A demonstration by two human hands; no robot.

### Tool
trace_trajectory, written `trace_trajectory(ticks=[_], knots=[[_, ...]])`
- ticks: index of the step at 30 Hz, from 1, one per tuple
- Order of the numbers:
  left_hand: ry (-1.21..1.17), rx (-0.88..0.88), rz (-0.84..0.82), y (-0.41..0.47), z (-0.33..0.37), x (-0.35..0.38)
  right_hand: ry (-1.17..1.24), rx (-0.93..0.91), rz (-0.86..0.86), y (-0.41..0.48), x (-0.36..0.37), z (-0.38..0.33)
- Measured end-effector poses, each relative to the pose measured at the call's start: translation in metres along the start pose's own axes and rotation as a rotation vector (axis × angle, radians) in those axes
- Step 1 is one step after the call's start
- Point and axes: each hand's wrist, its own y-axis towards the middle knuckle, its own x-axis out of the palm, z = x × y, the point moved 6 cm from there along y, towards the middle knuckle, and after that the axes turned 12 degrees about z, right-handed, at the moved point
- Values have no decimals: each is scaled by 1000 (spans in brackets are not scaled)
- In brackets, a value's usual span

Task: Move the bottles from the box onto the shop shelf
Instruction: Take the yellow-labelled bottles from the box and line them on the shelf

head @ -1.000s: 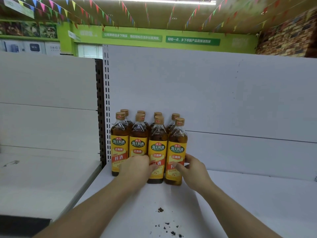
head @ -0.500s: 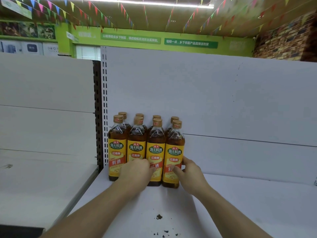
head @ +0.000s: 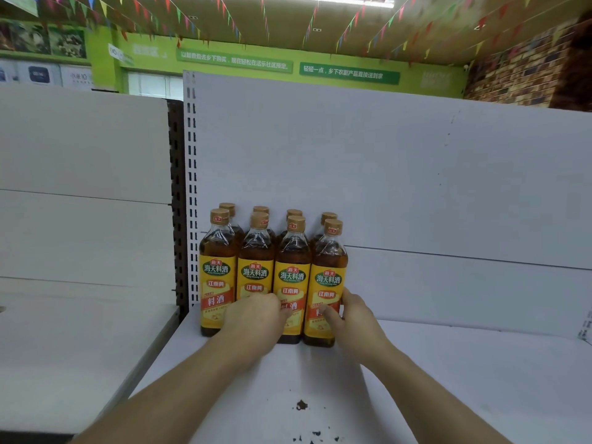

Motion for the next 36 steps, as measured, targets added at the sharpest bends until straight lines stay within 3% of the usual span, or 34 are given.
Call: trace_trajectory(ticks=[11, 21, 31, 36], knots=[[-81, 76, -12, -1, -10, 2, 83, 128, 3, -19, 0, -11], [-475, -49, -237, -8, -23, 15, 61, 360, 89, -45, -15, 0], [-610, -18, -188, -32, 6, -31, 259, 427, 168, -110, -73, -6], [-827, -57, -237, -77, 41, -44, 328, 454, 247, -152, -114, 7]])
